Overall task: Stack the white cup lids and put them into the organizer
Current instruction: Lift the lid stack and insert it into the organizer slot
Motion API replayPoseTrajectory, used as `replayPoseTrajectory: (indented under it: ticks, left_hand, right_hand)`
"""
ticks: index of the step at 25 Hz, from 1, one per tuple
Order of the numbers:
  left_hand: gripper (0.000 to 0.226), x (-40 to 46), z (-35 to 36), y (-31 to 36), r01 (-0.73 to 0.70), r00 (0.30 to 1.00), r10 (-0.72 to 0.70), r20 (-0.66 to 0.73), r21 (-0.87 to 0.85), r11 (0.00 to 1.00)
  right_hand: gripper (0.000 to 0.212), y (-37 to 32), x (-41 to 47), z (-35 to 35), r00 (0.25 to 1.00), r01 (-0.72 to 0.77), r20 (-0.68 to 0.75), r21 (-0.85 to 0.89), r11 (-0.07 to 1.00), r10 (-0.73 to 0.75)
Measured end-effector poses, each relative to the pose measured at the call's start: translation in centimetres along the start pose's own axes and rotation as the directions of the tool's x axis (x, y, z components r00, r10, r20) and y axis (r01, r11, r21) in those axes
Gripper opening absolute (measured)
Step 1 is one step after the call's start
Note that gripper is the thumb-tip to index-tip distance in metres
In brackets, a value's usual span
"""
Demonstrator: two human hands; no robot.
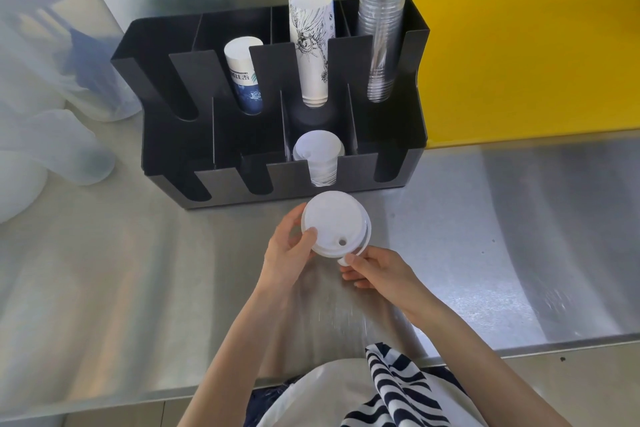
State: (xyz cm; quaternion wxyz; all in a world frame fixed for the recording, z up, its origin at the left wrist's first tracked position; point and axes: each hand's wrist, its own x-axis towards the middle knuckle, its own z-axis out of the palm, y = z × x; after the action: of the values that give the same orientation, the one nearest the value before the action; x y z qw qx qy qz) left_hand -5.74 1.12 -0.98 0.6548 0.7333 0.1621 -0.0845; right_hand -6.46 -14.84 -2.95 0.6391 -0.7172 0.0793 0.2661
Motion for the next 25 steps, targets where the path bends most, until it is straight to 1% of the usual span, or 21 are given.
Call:
replayPoseTrajectory:
  ticks: [1,3,5,6,9,15,18,22,25]
  left_hand:
    - [0.041,0.1,0.0,0.0,-0.029,0.999,0.028,0.017,0.057,0.998]
    - [0.062,0.1,0.1,0.0,-0.081,0.996,0.075,0.039,0.191,0.978]
    - [0.080,0.2,0.2,0.0,-0.125,0.992,0.117,0.045,0.273,0.954]
    - [0.083,0.3,0.2,0.1,-0.154,0.988,0.148,0.041,0.303,0.941]
    - [0.083,0.5,-0.1,0.5,-0.252,0.965,0.261,0.027,0.376,0.892]
    - [0.073,1.8,-1.3,2.2,-0.355,0.912,0.407,-0.042,0.412,0.839]
    - [0.079,2.7,-2.0,3.3,-0.389,0.897,0.442,-0.023,0.432,0.813]
    - [0.096,3.7,-2.6,4.8,-0.392,0.889,0.459,-0.002,0.516,0.762]
    - [0.092,4.3,-2.8,6.1,-0.379,0.881,0.471,-0.034,0.543,0.749]
  right_hand:
    - [0.009,-0.1,0.1,0.1,1.000,0.009,-0.003,0.002,1.000,-0.009]
    - [0.007,-0.5,0.3,0.1,1.000,0.021,-0.011,0.022,1.000,-0.021]
    - [0.007,-1.0,0.4,0.2,0.999,0.030,-0.020,0.036,0.999,-0.029]
    - [0.007,-1.2,0.5,0.1,0.999,0.032,-0.021,0.037,0.999,-0.032]
    - [0.005,-2.1,0.7,0.1,0.999,0.045,-0.019,0.045,0.998,-0.044]
    - [0.006,-4.4,1.8,0.6,0.991,0.120,-0.062,0.055,0.991,-0.117]
    - [0.002,-5.6,2.7,1.1,0.984,0.153,-0.104,0.084,0.985,-0.144]
    - [0.009,-6.9,4.4,1.7,0.977,0.166,-0.148,0.084,0.983,-0.152]
    - [0.013,-7.6,5.3,2.2,0.979,0.169,-0.140,0.145,0.975,-0.148]
